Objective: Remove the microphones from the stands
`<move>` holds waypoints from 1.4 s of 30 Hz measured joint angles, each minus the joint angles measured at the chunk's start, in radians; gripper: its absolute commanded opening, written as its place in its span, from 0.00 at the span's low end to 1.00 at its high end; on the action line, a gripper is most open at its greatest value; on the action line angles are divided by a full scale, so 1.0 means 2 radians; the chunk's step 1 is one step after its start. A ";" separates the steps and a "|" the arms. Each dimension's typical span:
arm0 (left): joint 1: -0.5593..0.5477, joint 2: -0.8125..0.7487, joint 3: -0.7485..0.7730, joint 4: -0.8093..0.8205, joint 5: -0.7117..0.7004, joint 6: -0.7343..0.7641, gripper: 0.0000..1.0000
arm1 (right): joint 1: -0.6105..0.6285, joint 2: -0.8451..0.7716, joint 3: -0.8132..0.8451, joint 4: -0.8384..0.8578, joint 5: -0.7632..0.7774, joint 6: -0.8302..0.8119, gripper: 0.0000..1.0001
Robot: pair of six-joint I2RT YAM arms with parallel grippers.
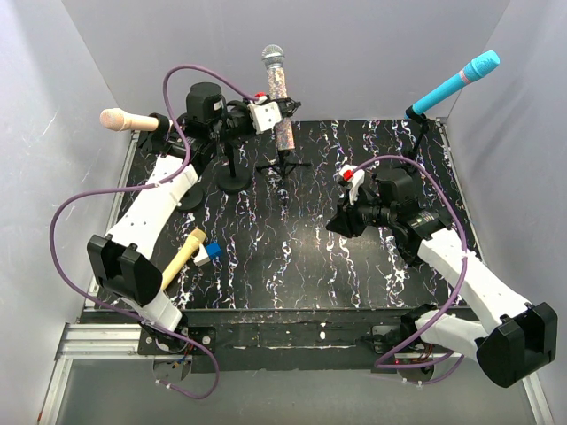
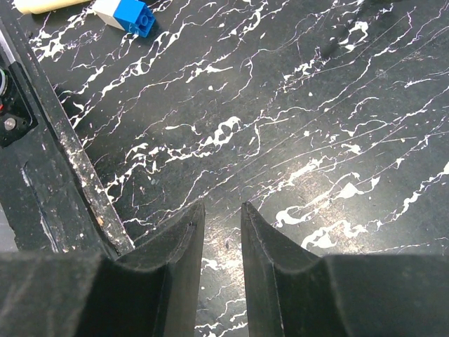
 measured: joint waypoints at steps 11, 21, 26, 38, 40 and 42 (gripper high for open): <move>-0.004 -0.044 -0.022 -0.022 0.006 -0.042 0.00 | 0.000 0.043 0.025 -0.002 -0.002 0.004 0.35; -0.017 -0.117 -0.061 -0.055 0.067 -0.095 0.00 | -0.015 0.098 0.063 0.008 -0.022 0.052 0.45; -0.036 -0.149 -0.081 -0.071 0.078 -0.097 0.00 | -0.028 0.122 0.071 0.027 -0.091 0.096 0.59; -0.055 -0.163 -0.092 -0.074 0.078 -0.100 0.00 | -0.032 0.197 0.072 0.094 -0.182 0.239 0.58; -0.055 -0.167 -0.098 -0.072 0.078 -0.101 0.00 | -0.035 0.203 0.072 0.095 -0.181 0.252 0.58; -0.055 -0.171 -0.100 -0.071 0.078 -0.104 0.00 | -0.040 0.209 0.074 0.096 -0.180 0.264 0.58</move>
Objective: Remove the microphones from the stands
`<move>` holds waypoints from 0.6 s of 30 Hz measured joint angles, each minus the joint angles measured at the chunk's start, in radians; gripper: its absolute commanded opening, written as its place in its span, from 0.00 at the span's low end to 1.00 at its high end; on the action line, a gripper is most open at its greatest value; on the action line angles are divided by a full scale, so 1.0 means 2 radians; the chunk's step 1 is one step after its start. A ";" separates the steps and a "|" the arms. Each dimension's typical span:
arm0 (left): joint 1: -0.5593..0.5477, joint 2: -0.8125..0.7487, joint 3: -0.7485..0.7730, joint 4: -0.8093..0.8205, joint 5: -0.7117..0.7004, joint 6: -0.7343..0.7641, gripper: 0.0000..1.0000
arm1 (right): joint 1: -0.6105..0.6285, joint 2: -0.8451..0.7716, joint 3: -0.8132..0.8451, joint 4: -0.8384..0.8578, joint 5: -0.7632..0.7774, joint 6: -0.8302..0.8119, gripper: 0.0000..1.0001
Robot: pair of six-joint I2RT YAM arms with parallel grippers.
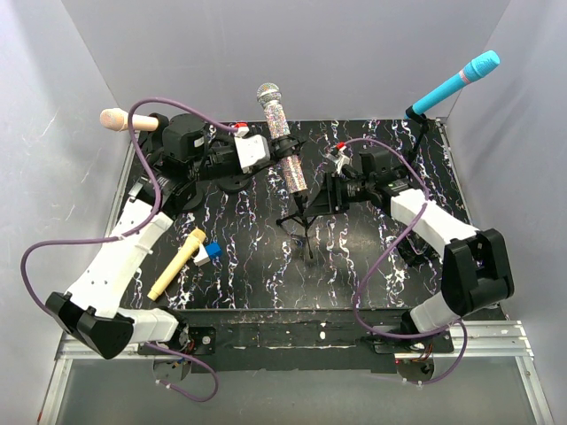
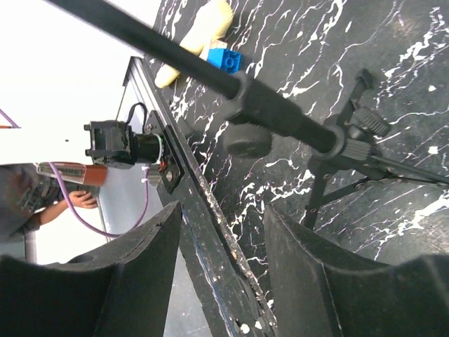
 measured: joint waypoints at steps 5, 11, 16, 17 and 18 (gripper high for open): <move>0.000 -0.008 -0.008 0.002 0.001 -0.002 0.00 | -0.007 0.031 0.031 -0.016 0.001 0.004 0.62; 0.000 -0.010 -0.014 0.011 0.002 -0.012 0.00 | -0.012 0.071 0.119 -0.107 -0.010 -0.033 0.64; 0.000 -0.010 -0.013 0.010 0.002 -0.011 0.00 | -0.019 0.079 0.128 -0.113 -0.018 -0.018 0.62; 0.000 -0.010 -0.013 0.008 0.002 -0.007 0.00 | -0.019 0.080 0.128 -0.112 -0.014 -0.014 0.62; 0.000 -0.010 -0.013 0.007 0.002 -0.005 0.00 | -0.019 0.082 0.128 -0.111 -0.006 -0.009 0.62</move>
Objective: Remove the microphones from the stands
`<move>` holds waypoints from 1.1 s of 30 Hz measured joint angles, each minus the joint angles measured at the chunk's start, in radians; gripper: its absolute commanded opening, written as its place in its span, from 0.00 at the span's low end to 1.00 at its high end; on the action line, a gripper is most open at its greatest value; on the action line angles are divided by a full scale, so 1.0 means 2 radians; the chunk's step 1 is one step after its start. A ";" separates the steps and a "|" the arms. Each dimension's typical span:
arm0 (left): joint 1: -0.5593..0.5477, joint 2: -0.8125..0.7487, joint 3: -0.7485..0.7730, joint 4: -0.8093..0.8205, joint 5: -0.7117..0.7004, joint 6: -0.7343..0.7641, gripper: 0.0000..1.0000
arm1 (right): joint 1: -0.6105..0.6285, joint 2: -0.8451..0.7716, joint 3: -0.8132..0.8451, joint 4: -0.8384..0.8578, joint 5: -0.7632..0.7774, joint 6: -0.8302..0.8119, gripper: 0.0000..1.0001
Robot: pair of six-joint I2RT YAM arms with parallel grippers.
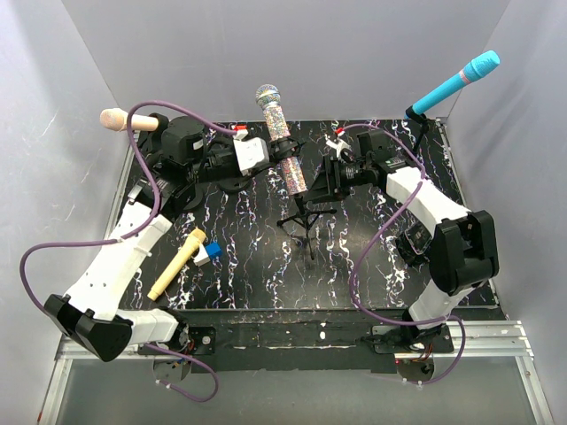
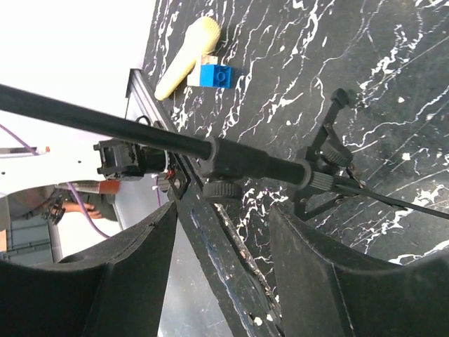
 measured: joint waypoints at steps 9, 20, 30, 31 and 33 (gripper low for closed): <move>-0.002 -0.011 -0.004 -0.013 0.007 0.006 0.00 | -0.003 0.027 0.000 0.019 -0.005 0.029 0.52; -0.018 -0.038 -0.026 -0.016 -0.002 0.006 0.00 | 0.000 0.031 -0.022 0.051 -0.044 0.047 0.51; -0.019 -0.038 -0.032 -0.001 -0.003 0.001 0.00 | 0.001 0.023 -0.046 0.062 -0.055 0.054 0.51; -0.019 -0.038 -0.032 -0.001 -0.003 0.001 0.00 | 0.002 0.023 -0.046 0.062 -0.055 0.054 0.51; -0.019 -0.037 -0.032 0.000 -0.003 -0.001 0.00 | 0.002 0.023 -0.046 0.062 -0.055 0.054 0.51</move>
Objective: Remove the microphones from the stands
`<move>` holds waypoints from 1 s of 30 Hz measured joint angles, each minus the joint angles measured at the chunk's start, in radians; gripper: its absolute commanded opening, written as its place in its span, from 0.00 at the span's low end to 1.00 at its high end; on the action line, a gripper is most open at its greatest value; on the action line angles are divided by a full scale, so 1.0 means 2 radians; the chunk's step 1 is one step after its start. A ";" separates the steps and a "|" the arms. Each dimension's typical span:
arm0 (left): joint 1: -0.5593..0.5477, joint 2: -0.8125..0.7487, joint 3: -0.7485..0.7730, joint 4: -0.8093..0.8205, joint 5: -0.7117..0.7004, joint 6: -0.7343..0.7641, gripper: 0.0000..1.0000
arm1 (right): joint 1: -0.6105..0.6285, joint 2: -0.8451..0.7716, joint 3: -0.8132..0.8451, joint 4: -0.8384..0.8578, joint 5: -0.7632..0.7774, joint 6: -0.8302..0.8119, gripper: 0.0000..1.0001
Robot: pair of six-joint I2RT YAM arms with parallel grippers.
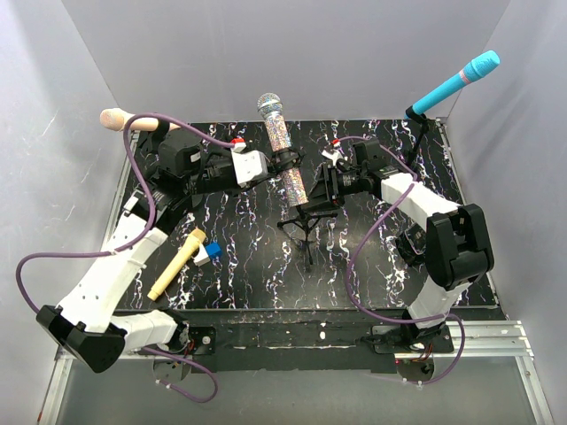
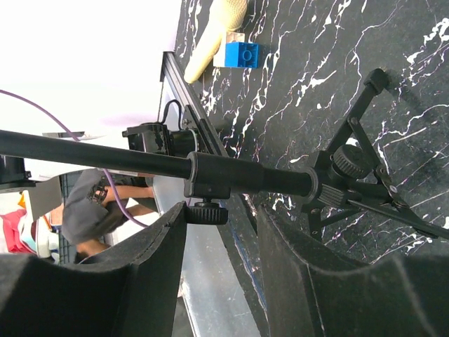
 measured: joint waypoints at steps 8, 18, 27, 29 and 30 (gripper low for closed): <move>-0.013 0.000 -0.001 0.004 -0.016 -0.008 0.00 | 0.003 -0.001 -0.003 0.000 0.002 -0.001 0.51; -0.038 -0.005 -0.009 0.007 -0.031 0.002 0.00 | 0.004 -0.008 -0.009 -0.005 0.004 -0.001 0.51; -0.039 -0.006 -0.009 0.005 -0.033 0.008 0.00 | 0.005 -0.032 -0.009 -0.002 0.068 -0.035 0.76; -0.038 -0.007 -0.009 0.003 -0.034 0.010 0.00 | 0.003 -0.051 -0.007 -0.008 0.080 -0.071 0.77; -0.038 -0.007 -0.009 0.002 -0.035 0.012 0.00 | 0.001 -0.066 -0.007 -0.022 0.078 -0.081 0.77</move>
